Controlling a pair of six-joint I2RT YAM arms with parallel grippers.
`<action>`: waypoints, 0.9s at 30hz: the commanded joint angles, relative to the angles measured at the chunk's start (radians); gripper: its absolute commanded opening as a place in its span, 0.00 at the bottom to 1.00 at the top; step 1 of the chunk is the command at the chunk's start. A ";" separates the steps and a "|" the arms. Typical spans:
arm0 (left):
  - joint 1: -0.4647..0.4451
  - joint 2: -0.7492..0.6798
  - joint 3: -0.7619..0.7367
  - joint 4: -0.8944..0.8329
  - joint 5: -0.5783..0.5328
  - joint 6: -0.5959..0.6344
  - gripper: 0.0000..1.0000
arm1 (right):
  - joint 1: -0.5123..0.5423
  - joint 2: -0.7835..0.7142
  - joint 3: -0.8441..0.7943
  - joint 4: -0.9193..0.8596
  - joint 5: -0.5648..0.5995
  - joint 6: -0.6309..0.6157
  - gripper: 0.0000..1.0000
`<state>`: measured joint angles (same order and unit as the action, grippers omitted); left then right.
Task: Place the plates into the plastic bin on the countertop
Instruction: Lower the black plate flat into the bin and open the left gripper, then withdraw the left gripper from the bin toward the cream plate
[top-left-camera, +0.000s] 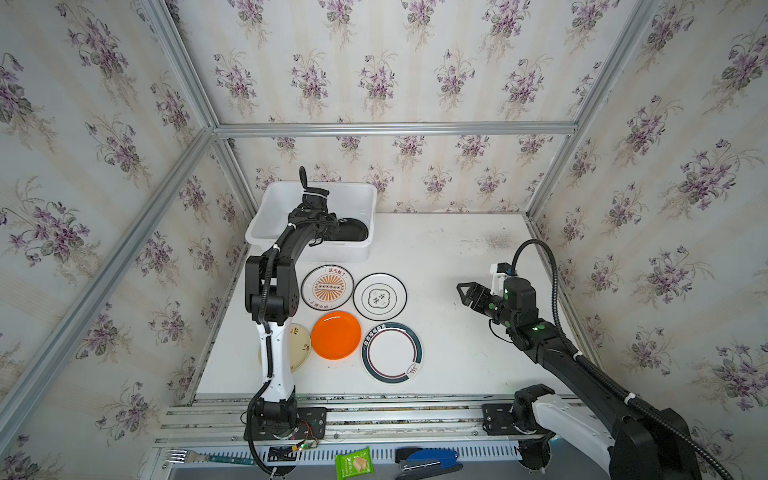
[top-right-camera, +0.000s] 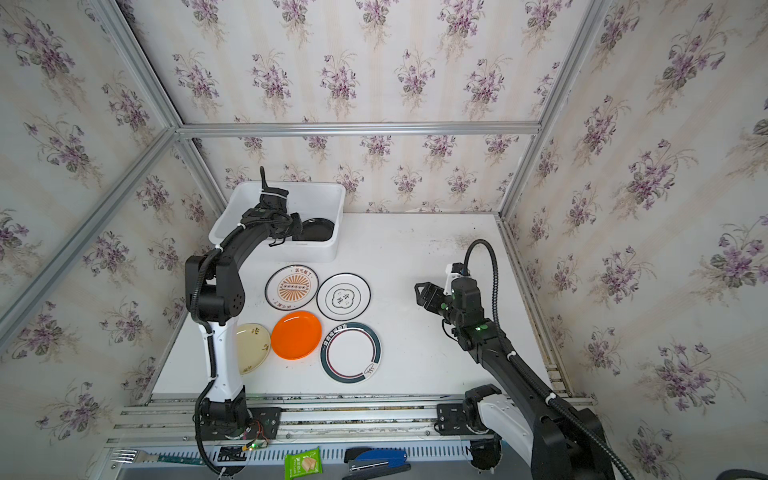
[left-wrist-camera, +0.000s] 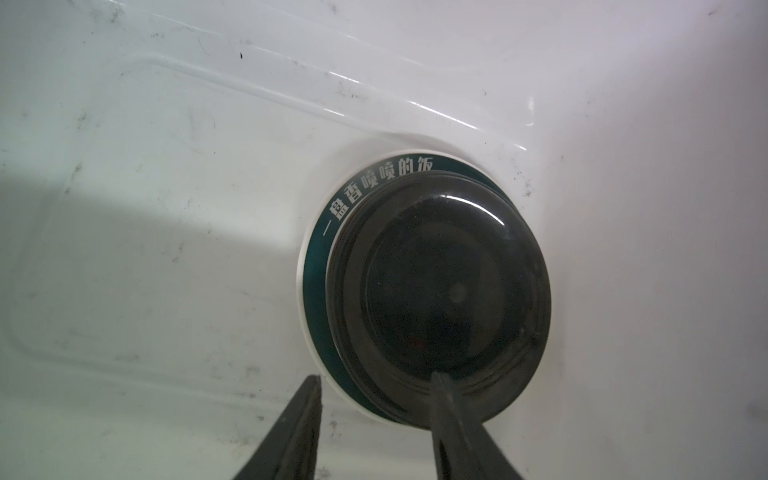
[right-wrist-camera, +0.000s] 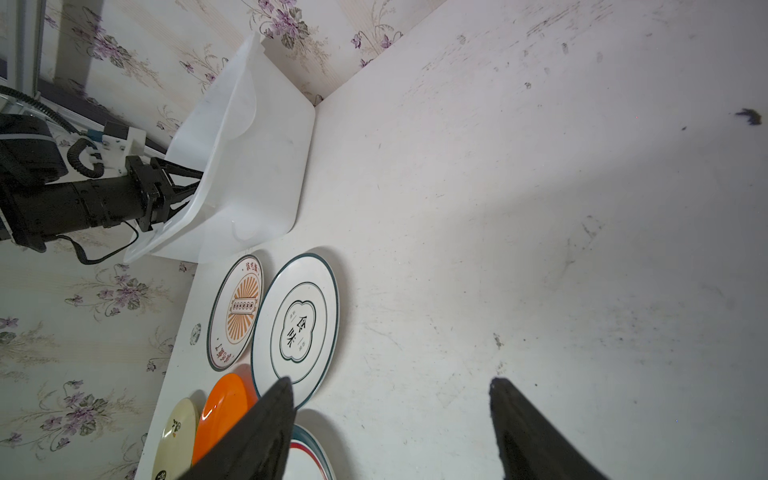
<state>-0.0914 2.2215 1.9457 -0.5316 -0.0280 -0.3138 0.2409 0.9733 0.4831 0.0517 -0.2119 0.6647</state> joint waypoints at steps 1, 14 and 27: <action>-0.001 -0.014 0.009 -0.003 -0.001 0.024 0.47 | 0.001 0.005 0.014 0.011 0.006 0.000 0.76; -0.018 -0.183 -0.056 0.003 -0.023 0.023 0.99 | 0.000 0.062 0.102 -0.113 -0.036 -0.022 0.76; -0.064 -0.674 -0.549 0.106 -0.203 -0.097 0.99 | -0.002 0.133 0.187 -0.207 -0.057 -0.089 0.76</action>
<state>-0.1516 1.6341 1.4807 -0.4683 -0.1532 -0.3573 0.2390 1.1049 0.6670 -0.1410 -0.2691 0.5938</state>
